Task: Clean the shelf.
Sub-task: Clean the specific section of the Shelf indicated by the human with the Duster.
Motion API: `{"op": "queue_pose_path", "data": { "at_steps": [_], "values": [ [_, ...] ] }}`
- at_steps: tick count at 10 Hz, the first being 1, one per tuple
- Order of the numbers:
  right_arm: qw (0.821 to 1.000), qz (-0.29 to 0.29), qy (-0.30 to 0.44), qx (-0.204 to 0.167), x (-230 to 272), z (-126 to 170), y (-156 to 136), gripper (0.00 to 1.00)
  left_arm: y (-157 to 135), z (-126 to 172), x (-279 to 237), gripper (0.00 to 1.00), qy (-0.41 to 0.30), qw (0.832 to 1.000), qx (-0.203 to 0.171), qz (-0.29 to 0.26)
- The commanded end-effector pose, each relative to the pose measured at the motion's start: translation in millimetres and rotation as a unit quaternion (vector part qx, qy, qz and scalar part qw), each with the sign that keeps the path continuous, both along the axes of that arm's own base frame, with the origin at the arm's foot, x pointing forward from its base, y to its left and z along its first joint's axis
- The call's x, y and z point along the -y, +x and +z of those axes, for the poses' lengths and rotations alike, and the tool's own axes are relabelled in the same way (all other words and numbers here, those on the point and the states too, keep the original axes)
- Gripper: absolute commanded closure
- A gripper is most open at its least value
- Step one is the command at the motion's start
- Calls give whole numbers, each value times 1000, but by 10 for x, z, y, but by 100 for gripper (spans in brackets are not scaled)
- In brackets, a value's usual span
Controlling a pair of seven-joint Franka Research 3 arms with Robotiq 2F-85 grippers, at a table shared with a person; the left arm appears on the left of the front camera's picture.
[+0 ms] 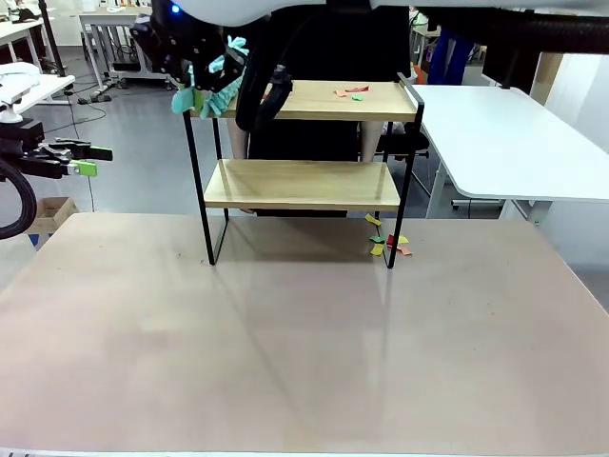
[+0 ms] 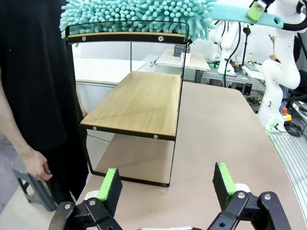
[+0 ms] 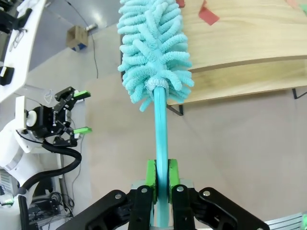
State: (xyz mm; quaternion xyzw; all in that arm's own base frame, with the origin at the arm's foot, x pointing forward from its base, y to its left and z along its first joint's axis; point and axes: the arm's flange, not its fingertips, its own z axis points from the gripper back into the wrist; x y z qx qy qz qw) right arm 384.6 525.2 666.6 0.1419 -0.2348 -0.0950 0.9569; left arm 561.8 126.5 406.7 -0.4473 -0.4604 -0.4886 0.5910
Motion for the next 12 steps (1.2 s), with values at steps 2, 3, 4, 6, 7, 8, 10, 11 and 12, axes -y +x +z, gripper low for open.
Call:
{"op": "queue_pose_path", "data": {
  "at_steps": [2, 3, 4, 6, 7, 8, 10, 11, 12],
  "values": [
    [999, 15, -38, -28, 509, 120, 80, 87, -10, 28, 8, 0, 0, 1000, 5, 0],
    [998, 13, -44, -36, 653, 145, 127, 87, -10, 28, 8, 0, 0, 1000, 5, 0],
    [998, 8, -56, -39, 804, 161, 170, 87, -10, 28, 8, 0, 0, 1000, 5, 0],
    [995, -7, -90, -51, 1102, 137, 272, 87, -10, 28, 8, 0, 0, 1000, 5, 0],
    [993, -16, -103, -52, 1220, 123, 288, 87, -10, 28, 8, 0, 0, 1000, 5, 0],
    [991, -27, -117, -49, 1338, 127, 292, 87, -10, 28, 8, 0, 0, 1000, 5, 0],
    [988, -43, -136, -59, 1588, 111, 303, 87, -10, 28, 8, 0, 0, 1000, 5, 0],
    [987, -53, -139, -67, 1750, 86, 335, 87, -10, 28, 8, 0, 0, 1000, 5, 0],
    [985, -59, -146, -74, 1891, 60, 360, 87, -10, 28, 8, 0, 0, 1000, 5, 0]
  ]
}}
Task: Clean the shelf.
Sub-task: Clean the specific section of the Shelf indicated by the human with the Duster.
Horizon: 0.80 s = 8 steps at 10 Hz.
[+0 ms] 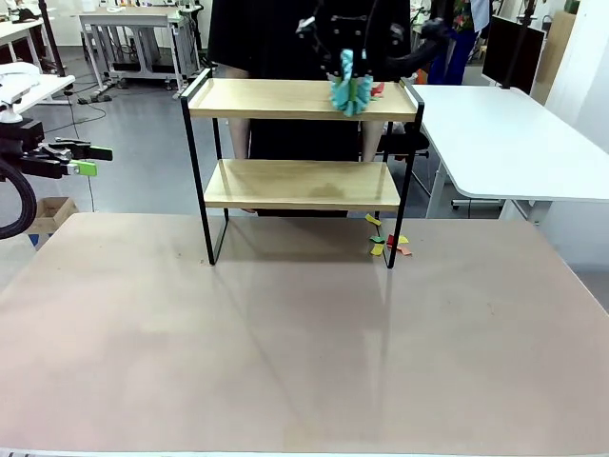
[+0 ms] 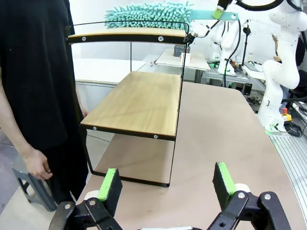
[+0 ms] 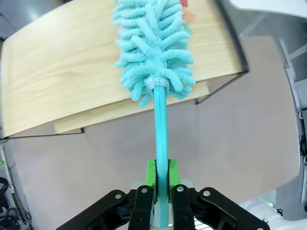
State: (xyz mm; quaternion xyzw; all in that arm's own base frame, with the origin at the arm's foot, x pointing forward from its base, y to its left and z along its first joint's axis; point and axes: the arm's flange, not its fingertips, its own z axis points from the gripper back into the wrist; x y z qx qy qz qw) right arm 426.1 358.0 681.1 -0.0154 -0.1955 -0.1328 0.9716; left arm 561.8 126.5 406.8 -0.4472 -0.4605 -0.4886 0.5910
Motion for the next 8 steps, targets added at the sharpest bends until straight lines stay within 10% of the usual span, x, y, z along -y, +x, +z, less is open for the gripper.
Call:
{"op": "queue_pose_path", "data": {
  "at_steps": [1, 5, 8],
  "values": [
    [1000, -5, -17, -22, 369, -117, -34, 87, -10, 27, 8, 0, 0, 1000, 4, 0],
    [992, -105, -63, 16, 769, -23, -171, 87, -10, 27, 8, 0, 0, 1000, 4, 0],
    [996, -66, -56, 29, 867, 104, -304, 87, -10, 27, 8, 0, 0, 1000, 4, 0]
  ]
}}
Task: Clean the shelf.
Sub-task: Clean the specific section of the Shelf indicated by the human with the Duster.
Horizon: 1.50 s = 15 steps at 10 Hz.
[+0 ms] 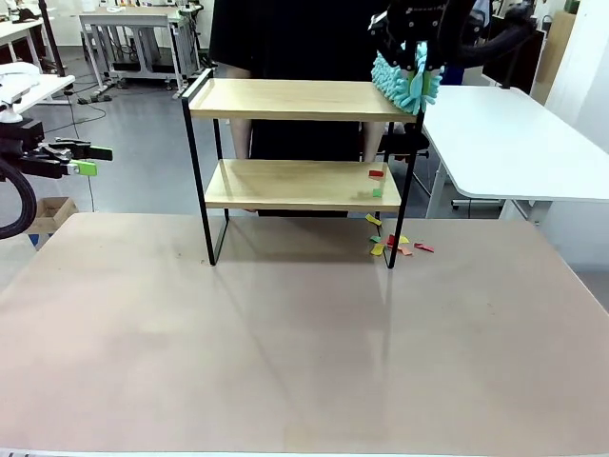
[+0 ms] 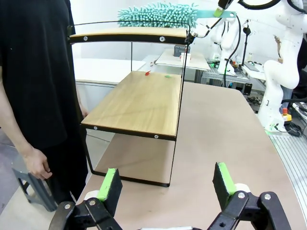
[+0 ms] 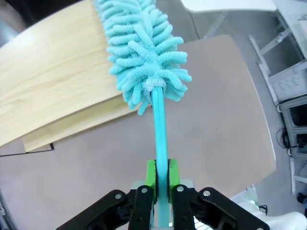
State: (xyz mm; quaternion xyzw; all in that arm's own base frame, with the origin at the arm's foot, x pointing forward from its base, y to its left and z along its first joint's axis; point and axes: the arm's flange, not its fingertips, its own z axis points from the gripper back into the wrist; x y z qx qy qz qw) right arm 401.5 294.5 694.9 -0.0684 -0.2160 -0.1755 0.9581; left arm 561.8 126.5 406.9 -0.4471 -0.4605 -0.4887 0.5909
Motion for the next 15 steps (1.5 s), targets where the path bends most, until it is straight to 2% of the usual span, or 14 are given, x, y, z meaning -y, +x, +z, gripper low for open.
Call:
{"op": "queue_pose_path", "data": {
  "at_steps": [1, 3, 4, 7, 8, 9, 11, 13, 15],
  "values": [
    [1000, -10, 12, 24, 324, 4, -96, 87, -10, 25, 8, 0, 0, 1000, 4, 0],
    [998, -1, 53, 42, 398, 60, -190, 87, -10, 25, 8, 0, 0, 1000, 4, 0],
    [1000, -1, 18, 20, 105, 97, -65, 87, -10, 25, 8, 0, 0, 1000, 4, 0],
    [999, 6, 32, 28, 79, 93, -114, 87, -10, 25, 8, 0, 0, 1000, 4, 0],
    [994, 46, 77, 60, 115, 159, -123, 87, -10, 25, 8, 0, 0, 1000, 4, 0],
    [989, 59, 98, 90, 227, 284, -218, 87, -10, 25, 8, 0, 0, 1000, 4, 0],
    [981, 92, 131, 107, 440, 468, -363, 87, -10, 25, 8, 0, 0, 1000, 4, 0],
    [969, 151, 179, 82, 669, 538, -387, 87, -10, 25, 8, 0, 0, 1000, 4, 0],
    [949, 227, 214, 47, 844, 511, -397, 87, -10, 25, 8, 0, 0, 1000, 4, 0]
  ]
}}
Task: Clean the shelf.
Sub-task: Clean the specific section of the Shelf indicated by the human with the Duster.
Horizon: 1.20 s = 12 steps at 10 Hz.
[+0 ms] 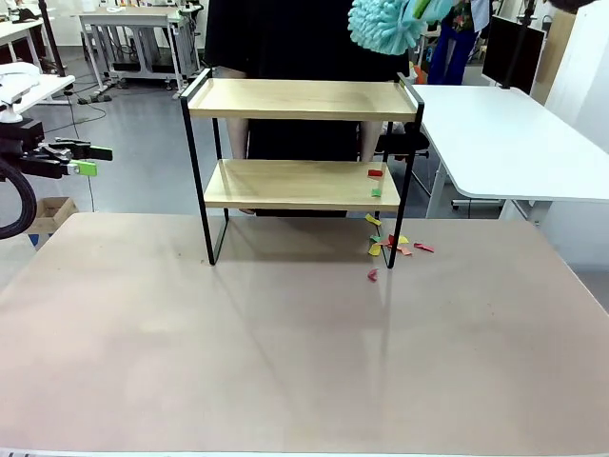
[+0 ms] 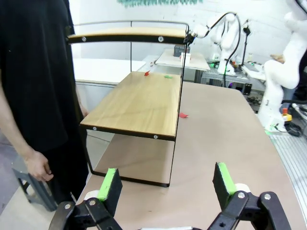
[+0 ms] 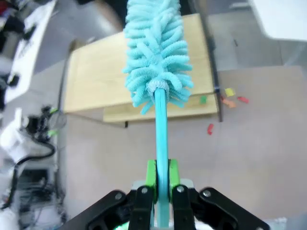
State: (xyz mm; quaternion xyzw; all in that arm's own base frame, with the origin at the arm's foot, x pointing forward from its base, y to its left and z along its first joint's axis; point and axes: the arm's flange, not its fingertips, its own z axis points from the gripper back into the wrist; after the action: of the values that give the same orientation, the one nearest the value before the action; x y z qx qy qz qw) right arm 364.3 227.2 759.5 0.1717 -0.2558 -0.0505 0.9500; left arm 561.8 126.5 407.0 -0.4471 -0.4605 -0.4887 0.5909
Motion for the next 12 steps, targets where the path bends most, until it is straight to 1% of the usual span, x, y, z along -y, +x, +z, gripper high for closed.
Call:
{"op": "queue_pose_path", "data": {
  "at_steps": [1, 2, 3, 4, 5, 6, 8, 9, 10, 12],
  "values": [
    [990, 133, 28, -22, 249, -168, -49, 87, -10, 25, 8, 0, 0, 1000, 4, 0],
    [983, 177, 39, -15, 287, -179, -93, 87, -10, 25, 8, 0, 0, 1000, 4, 0],
    [972, 228, 54, -6, 320, -176, -151, 87, -10, 25, 8, 0, 0, 1000, 4, 0],
    [964, 259, 58, -16, 333, -178, -208, 87, -10, 25, 8, 0, 0, 1000, 4, 0],
    [949, 308, 59, -23, 333, -197, -278, 87, -10, 25, 8, 0, 0, 1000, 4, 0],
    [937, 342, 62, -36, 322, -222, -350, 87, -10, 25, 8, 0, 0, 1000, 4, 0],
    [912, 406, 36, -42, 289, -345, -511, 87, -10, 25, 8, 0, 0, 1000, 4, 0],
    [899, 435, 11, -48, 288, -459, -625, 87, -10, 25, 8, 0, 0, 1000, 4, 0],
    [887, 459, -21, -51, 303, -587, -725, 87, -10, 25, 8, 0, 0, 1000, 4, 0],
    [864, 494, -67, -73, 430, -908, -841, 87, -10, 25, 8, 0, 0, 1000, 4, 0]
  ]
}}
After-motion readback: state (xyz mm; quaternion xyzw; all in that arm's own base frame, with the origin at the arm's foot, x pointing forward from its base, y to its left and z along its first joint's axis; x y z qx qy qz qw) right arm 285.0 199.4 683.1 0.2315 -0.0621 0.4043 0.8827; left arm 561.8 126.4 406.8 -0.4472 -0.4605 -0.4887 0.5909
